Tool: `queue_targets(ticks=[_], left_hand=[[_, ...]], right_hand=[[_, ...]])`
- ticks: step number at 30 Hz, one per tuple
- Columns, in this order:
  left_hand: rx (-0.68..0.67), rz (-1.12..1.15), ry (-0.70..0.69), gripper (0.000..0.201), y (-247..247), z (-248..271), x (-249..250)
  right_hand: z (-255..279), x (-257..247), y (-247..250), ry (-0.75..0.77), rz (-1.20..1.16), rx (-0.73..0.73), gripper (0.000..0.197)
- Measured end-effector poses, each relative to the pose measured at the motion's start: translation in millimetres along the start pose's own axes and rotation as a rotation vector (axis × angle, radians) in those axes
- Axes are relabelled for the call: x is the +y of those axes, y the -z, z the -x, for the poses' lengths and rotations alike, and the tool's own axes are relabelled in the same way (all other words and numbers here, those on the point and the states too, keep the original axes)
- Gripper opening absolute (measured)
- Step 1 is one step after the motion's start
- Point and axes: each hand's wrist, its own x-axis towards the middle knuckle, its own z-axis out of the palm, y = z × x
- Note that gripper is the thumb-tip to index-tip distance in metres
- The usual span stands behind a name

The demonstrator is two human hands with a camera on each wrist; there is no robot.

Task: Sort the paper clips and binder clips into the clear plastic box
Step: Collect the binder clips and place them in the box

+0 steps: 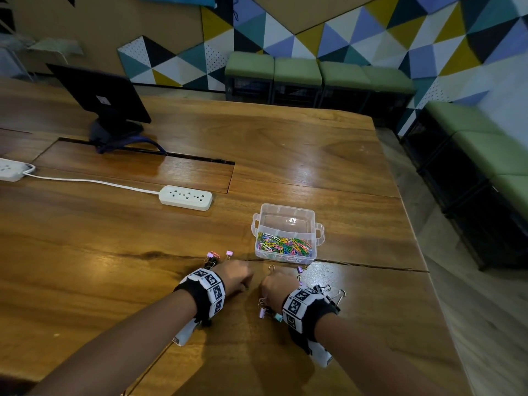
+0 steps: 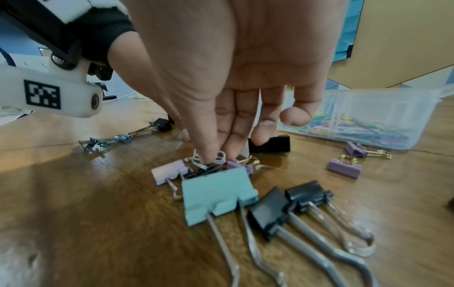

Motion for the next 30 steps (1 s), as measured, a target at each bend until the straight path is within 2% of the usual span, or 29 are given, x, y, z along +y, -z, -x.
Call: queue_targets(ticks=[8, 13, 15, 20, 25, 30], left_hand=[[0.060, -0.002, 0.044, 0.022, -2, 2, 0], [0.255, 0.144, 0.220, 0.018, 22, 7, -24], [0.289, 0.179, 0.300, 0.019, 30, 7, -38], [0.240, 0.185, 0.425, 0.017, 34, 6, -66], [0.180, 0.128, 0.439, 0.015, 29, 2, -73], [0.120, 0.067, 0.434, 0.022, 26, 0, -72]], right_hand=[[5, 0, -5, 0.012, -0.009, 0.007, 0.023], [8, 6, -4, 0.026, 0.026, 0.022, 0.024], [9, 6, -5, 0.021, 0.066, 0.031, 0.022], [8, 3, -7, -0.006, 0.084, 0.018, 0.022], [5, 2, -9, -0.016, 0.068, -0.023, 0.024], [4, 4, -9, -0.027, 0.036, -0.028, 0.023]])
